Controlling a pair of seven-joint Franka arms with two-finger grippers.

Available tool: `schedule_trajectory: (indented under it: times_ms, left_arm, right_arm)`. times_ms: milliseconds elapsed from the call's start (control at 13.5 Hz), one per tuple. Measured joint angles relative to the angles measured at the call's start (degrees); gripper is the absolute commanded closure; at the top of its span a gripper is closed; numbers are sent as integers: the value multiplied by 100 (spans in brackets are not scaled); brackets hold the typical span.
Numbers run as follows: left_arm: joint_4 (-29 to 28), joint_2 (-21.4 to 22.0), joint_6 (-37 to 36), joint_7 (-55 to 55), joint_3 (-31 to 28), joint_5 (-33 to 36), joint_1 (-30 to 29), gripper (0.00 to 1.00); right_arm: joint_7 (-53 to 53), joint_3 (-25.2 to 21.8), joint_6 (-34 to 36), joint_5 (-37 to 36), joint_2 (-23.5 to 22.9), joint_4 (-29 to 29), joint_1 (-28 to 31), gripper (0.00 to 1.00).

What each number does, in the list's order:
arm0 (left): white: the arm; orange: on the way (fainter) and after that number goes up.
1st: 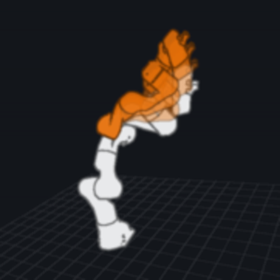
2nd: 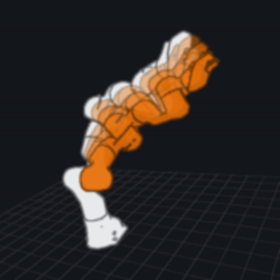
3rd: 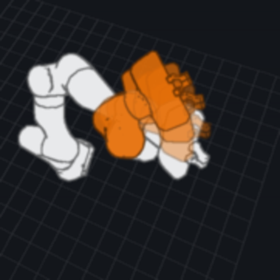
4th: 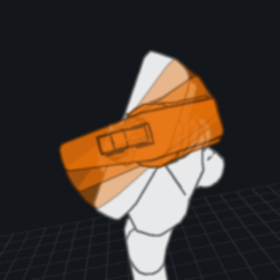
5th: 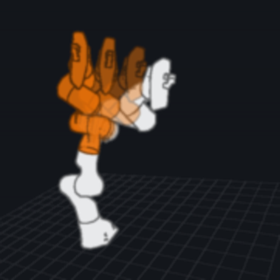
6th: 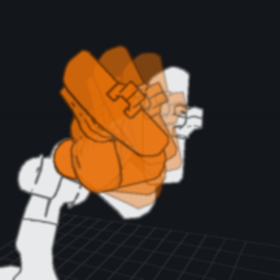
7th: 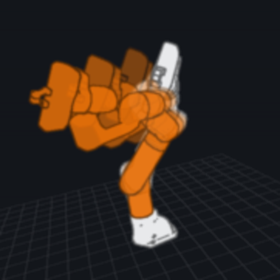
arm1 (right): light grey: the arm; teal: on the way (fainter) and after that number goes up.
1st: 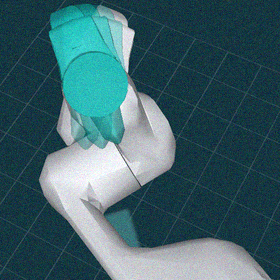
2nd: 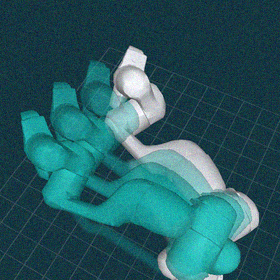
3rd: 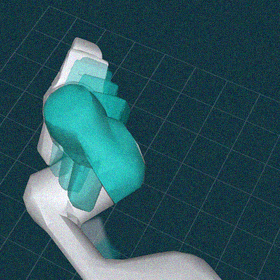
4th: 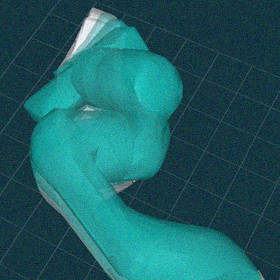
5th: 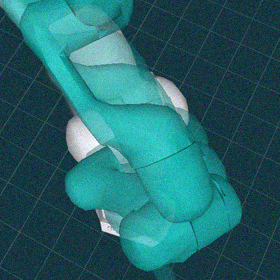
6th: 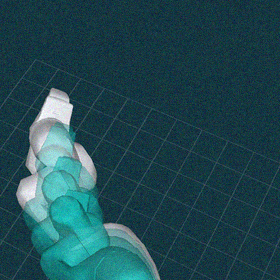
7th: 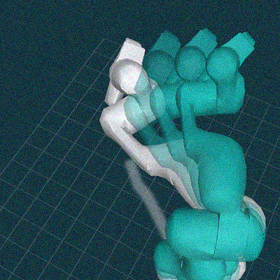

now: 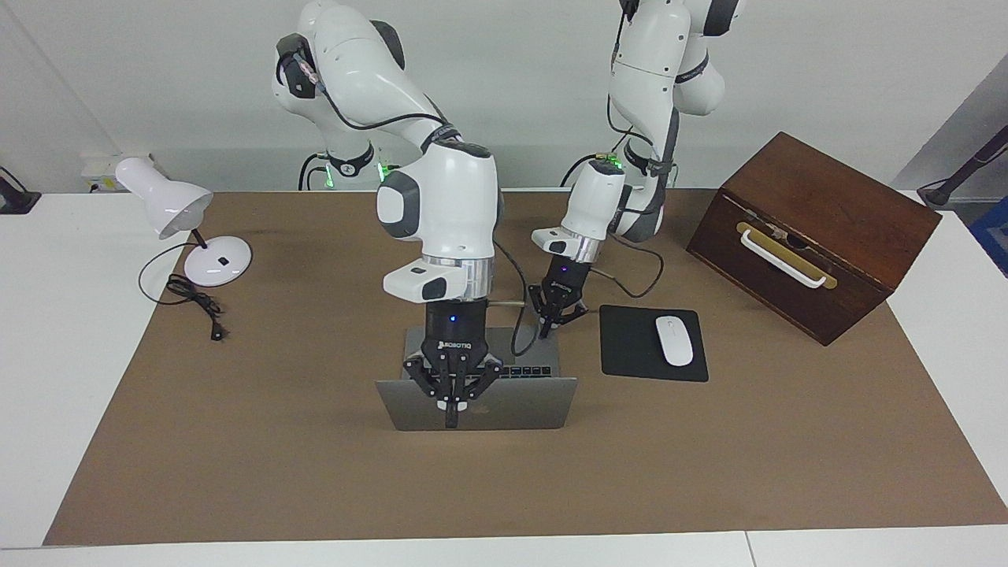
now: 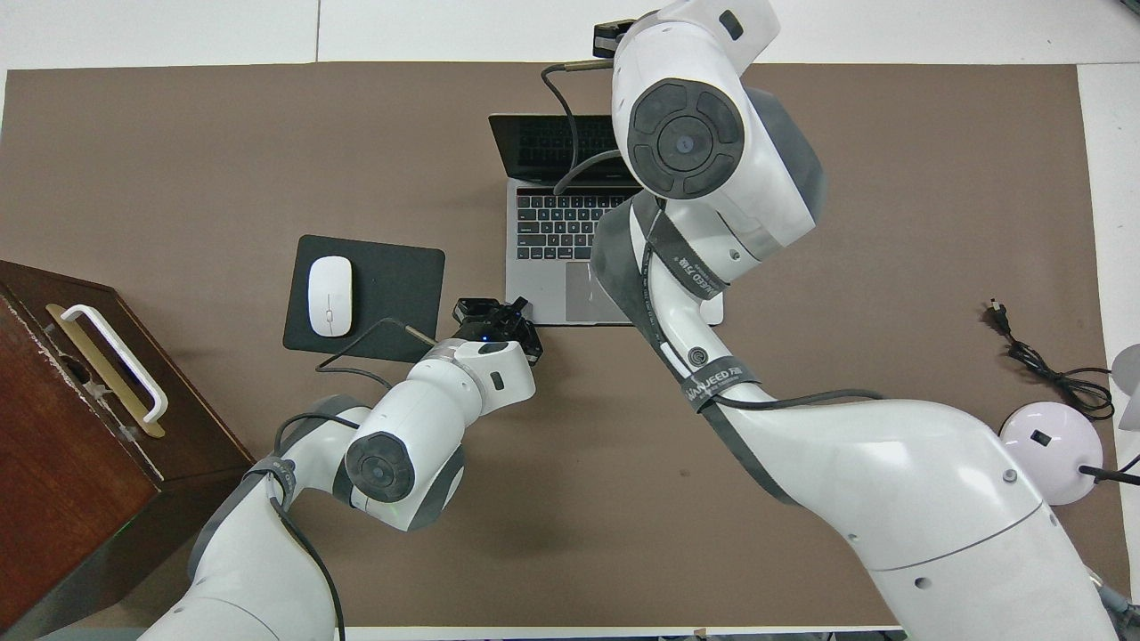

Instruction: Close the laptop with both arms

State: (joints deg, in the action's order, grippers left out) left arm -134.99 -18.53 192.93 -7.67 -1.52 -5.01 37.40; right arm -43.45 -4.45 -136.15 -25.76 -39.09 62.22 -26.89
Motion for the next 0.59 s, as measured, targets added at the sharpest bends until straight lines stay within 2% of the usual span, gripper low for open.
schedule_trajectory:
  times_ms: [593]
  left_arm:
    - [-15, -81, 245, -312, -3, 0, 0, 100]
  right_arm:
    - [-6, 22, 7, 235, -199, -11, 1, 100]
